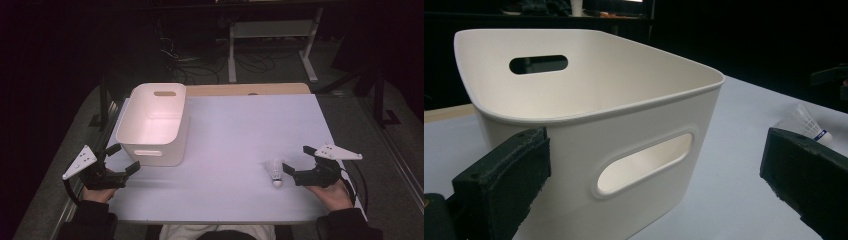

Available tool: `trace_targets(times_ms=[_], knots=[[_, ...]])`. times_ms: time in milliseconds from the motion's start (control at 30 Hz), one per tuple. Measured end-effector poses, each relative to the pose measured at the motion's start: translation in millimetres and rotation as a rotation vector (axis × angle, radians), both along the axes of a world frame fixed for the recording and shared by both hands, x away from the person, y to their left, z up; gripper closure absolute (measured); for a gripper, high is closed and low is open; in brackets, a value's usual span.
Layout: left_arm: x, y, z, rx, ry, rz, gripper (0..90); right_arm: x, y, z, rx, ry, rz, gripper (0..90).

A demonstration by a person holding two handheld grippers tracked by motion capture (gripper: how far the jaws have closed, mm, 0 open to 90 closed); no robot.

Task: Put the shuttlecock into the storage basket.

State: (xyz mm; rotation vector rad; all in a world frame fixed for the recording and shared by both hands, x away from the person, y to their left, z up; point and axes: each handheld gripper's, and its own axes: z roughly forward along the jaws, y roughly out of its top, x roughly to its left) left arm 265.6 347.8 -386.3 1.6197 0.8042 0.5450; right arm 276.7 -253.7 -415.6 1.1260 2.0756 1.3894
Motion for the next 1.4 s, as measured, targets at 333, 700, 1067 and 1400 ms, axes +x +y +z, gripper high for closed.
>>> trace_targets(times_ms=[333,700,1067,1400], knots=[[0.4,-0.7,0.0,-0.001,0.002,-0.005,0.0,0.9,9.1,10.1,-0.074,0.04,0.03,0.0],[0.8,-0.8,0.1,-0.007,0.002,-0.003,0.0,1.6,17.3,24.8,-0.143,0.087,0.08,0.0],[-0.1,-0.8,0.5,-0.012,-0.004,-0.002,0.0,8.2,20.5,27.4,-0.181,0.191,0.136,0.0],[-0.6,-0.7,0.7,-0.013,-0.005,0.0,0.0,12.9,22.0,29.4,-0.203,0.264,0.156,0.0]])
